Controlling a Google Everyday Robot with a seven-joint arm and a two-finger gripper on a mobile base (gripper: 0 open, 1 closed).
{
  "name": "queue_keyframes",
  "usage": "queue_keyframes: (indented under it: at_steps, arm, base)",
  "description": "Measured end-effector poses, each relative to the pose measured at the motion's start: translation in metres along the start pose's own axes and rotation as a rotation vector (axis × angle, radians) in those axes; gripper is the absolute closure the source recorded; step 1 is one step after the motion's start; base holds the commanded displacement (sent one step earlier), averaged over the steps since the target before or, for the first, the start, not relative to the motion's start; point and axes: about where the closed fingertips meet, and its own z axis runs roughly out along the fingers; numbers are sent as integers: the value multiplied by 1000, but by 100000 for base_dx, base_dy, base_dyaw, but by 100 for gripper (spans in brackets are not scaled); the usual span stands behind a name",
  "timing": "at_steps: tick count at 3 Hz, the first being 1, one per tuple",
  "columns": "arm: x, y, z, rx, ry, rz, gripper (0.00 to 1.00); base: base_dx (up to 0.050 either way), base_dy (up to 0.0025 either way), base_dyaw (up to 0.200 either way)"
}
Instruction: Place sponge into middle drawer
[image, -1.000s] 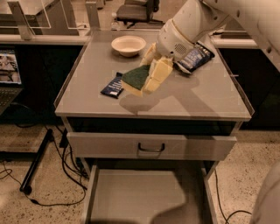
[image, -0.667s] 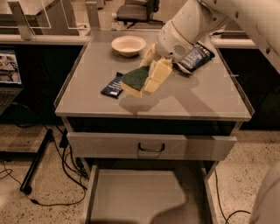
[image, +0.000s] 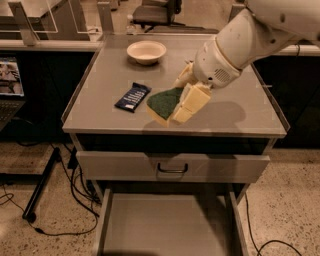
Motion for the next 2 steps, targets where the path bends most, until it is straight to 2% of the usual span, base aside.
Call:
queue_keyframes:
  at_steps: [1,2]
  arm:
    - [5,32,-11,104,3,71,100]
    - [12,60,-13,238,20,147,100]
  base:
    - [0,0,0]
    - [0,0,0]
